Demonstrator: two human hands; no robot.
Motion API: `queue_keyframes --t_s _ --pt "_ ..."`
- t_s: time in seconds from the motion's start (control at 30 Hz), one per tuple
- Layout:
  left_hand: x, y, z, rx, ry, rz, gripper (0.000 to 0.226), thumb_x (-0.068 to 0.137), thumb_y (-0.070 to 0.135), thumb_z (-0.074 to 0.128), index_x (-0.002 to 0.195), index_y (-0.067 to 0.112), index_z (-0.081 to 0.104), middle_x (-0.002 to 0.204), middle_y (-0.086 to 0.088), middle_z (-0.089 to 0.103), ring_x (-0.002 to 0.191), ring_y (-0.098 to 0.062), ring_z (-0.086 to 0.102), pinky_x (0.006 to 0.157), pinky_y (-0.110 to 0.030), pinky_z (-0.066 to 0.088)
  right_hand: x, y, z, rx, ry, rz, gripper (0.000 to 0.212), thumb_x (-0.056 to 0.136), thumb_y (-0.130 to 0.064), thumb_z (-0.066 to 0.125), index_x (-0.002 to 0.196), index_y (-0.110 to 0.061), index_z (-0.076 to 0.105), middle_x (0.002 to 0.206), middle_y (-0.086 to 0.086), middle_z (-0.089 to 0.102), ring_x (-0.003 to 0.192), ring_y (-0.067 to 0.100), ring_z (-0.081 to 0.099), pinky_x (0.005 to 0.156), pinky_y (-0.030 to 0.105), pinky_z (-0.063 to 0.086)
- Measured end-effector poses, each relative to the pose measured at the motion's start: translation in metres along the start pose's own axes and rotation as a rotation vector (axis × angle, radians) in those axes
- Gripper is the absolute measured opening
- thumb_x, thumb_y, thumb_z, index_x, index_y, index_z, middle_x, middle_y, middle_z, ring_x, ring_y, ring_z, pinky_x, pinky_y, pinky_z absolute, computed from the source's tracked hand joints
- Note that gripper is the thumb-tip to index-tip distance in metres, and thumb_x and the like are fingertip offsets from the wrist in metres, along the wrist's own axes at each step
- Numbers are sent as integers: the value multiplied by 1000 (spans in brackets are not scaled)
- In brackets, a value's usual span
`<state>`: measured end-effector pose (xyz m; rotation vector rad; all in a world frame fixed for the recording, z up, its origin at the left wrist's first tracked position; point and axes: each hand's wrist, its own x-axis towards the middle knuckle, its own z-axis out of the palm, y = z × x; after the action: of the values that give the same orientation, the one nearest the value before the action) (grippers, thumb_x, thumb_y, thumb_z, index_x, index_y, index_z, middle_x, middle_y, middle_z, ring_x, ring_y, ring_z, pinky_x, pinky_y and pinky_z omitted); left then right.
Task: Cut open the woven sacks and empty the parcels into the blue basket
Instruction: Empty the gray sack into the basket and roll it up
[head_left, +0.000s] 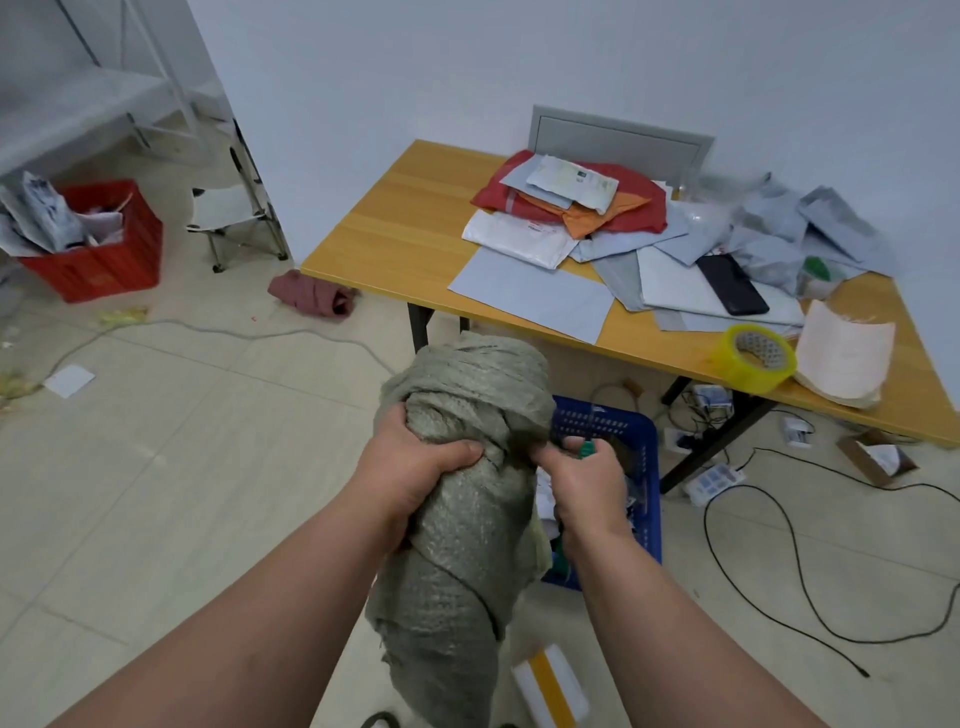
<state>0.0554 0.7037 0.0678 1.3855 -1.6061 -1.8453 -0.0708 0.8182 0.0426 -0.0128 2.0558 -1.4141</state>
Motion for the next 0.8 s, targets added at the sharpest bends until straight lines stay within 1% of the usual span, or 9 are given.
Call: queue_keyframes --t_s 0.07,0.17,0.27,0.4,0.53,0.6,0.67,0.73,0.8 --pt "-4 4 8 349 138 143 87 56 38 87 130 28 42 118 1 63 105 -26 62 92 -38 50 -7 -1 0 177 -19 -13 31 80 -34 74 95 -16 54 97 12 66 68 21 53 64 37 45" --pt "-17 15 27 709 56 350 74 64 46 78 122 31 35 111 5 62 102 -24 62 83 -34 50 -19 -4 13 309 -231 38 61 72 -46 81 116 -17 51 106 7 67 69 18 62 62 35 53" --pt "-20 16 36 625 -145 310 87 65 51 72 136 32 26 123 8 59 109 -16 60 93 -39 50 -8 -6 13 439 -210 159 82 54 -37 91 124 -15 56 110 9 72 92 28 72 80 47 59" --pt "-10 23 28 180 -33 174 71 84 42 68 135 31 20 128 -4 58 114 -21 59 101 -44 46 6 -10 -3 491 -167 176 47 65 -18 82 110 -9 69 98 15 75 91 36 72 86 57 55" --pt "0 38 5 720 167 273 105 69 71 65 147 50 -2 150 -9 25 136 -30 33 108 -50 36 10 -11 -11 569 -310 191 34 78 -7 68 112 -8 69 108 20 72 103 41 66 96 60 48" --pt "4 40 -4 873 110 220 107 52 87 60 143 61 8 156 -1 11 143 -31 17 112 -52 28 12 -13 -15 610 -407 207 47 72 -8 68 119 -6 65 117 24 67 110 43 62 100 61 44" --pt "7 42 -9 495 -99 75 103 46 82 72 138 57 31 158 -2 20 142 -28 29 112 -49 33 12 -14 -17 628 -501 262 56 67 -12 66 123 -6 63 123 25 64 117 43 59 104 60 40" --pt "3 41 -8 -45 -338 -107 88 58 51 87 133 39 44 136 -9 55 114 -26 62 92 -43 53 9 -16 -13 629 -577 295 55 70 -12 68 124 -5 63 124 25 64 118 42 58 105 58 41" --pt "3 38 -6 -211 -401 -167 81 61 27 84 131 30 44 118 -11 66 97 -26 70 75 -39 59 9 -20 -5 589 -572 254 48 76 -12 72 123 -8 64 120 22 67 112 39 62 97 55 48"
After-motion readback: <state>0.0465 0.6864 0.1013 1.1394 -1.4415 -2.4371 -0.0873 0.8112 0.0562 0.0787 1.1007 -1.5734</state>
